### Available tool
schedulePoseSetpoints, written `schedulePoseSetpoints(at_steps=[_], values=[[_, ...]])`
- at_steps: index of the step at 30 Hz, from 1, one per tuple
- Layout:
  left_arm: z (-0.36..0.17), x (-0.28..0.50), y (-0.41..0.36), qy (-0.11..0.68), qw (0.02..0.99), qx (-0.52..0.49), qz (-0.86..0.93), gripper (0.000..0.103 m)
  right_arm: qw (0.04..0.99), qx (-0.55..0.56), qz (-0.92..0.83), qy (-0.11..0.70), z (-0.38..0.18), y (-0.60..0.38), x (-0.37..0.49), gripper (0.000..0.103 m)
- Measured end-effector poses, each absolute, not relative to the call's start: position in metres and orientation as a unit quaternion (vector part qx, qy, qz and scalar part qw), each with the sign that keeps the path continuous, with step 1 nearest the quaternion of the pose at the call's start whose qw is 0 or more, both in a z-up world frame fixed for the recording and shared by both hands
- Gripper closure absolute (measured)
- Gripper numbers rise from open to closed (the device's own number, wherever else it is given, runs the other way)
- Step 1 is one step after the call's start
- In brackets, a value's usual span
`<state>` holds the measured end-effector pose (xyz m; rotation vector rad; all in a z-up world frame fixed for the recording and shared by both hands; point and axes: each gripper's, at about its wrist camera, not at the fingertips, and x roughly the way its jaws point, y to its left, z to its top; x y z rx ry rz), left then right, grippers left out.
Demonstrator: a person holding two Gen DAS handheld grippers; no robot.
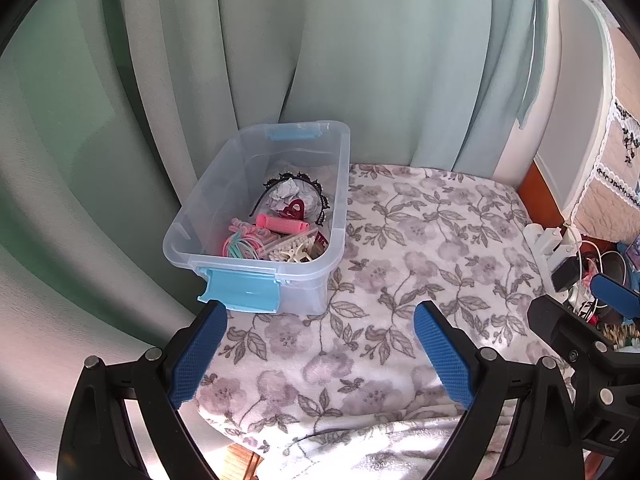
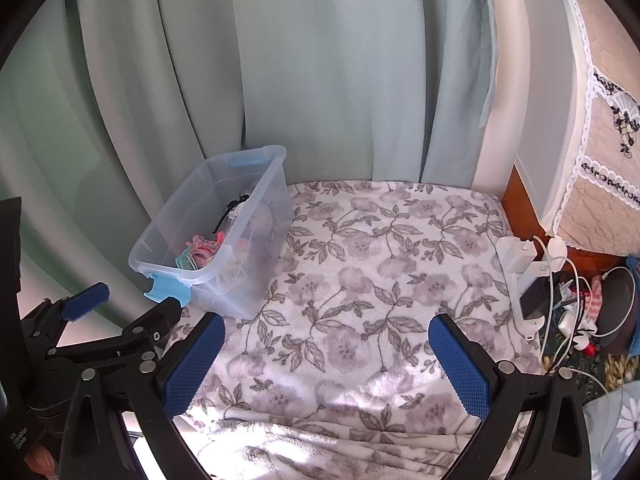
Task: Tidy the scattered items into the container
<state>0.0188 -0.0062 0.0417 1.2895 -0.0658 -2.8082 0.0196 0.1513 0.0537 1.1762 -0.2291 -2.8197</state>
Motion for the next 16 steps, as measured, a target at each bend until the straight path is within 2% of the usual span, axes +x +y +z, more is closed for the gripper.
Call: schedulePoseSetpoints(at_steps=[16], values=[[0.030, 0.006, -0.001, -0.021, 0.020, 0.436, -0.899, 0.008, 0.042, 0.408, -0.908, -0.083, 0.042, 0.159, 0.012, 0.000]])
